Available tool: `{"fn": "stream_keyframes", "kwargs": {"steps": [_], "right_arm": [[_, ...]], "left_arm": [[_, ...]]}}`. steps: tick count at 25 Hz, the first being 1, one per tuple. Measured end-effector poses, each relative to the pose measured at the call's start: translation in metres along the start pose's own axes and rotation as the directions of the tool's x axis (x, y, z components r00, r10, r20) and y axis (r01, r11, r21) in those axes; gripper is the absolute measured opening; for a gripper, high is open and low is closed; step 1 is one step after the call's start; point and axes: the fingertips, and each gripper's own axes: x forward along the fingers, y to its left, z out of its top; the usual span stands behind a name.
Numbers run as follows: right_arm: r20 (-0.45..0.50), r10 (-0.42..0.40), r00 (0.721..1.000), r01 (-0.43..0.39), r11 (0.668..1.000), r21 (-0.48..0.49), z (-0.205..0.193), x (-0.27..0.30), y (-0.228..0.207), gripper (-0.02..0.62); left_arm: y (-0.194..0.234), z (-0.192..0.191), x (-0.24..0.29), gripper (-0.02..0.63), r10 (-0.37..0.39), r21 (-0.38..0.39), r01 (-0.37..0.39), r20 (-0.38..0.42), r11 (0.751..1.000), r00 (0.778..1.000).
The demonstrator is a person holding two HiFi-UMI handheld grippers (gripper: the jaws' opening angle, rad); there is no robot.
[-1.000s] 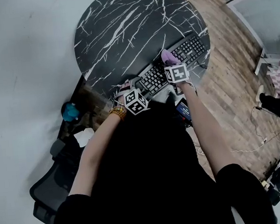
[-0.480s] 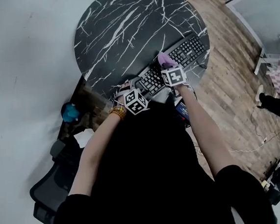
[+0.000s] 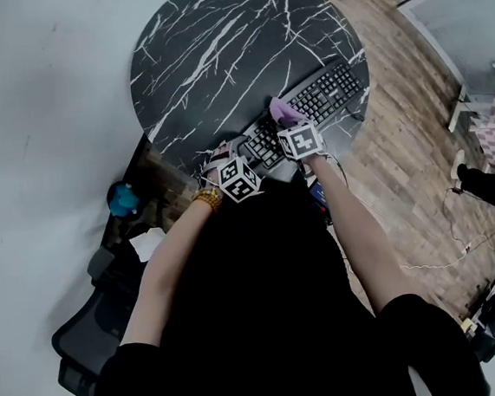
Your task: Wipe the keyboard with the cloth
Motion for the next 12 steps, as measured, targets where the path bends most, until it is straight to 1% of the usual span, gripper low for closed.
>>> {"fn": "stream_keyframes", "kwargs": {"steps": [7,10,12], "right_arm": [[0.000,0.011,1.000,-0.011,0.999,-0.032,-0.003,0.001,0.013,0.066],[-0.010,0.013,1.000,-0.013,0.998,-0.057,-0.005,0.001,0.017,0.066],[-0.017,0.006,1.000,-0.008,0.997,-0.073,-0.005,0.002,0.017,0.066]], "left_arm": [[-0.001,0.001,-0.001,0.324,0.008,-0.005,-0.008,0.022,1.000,1.000],[-0.001,0.000,-0.001,0.325,0.009,0.000,-0.009,0.009,1.000,1.000],[-0.002,0.000,-0.001,0.325,0.011,0.017,-0.011,0.002,1.000,1.000]]}}
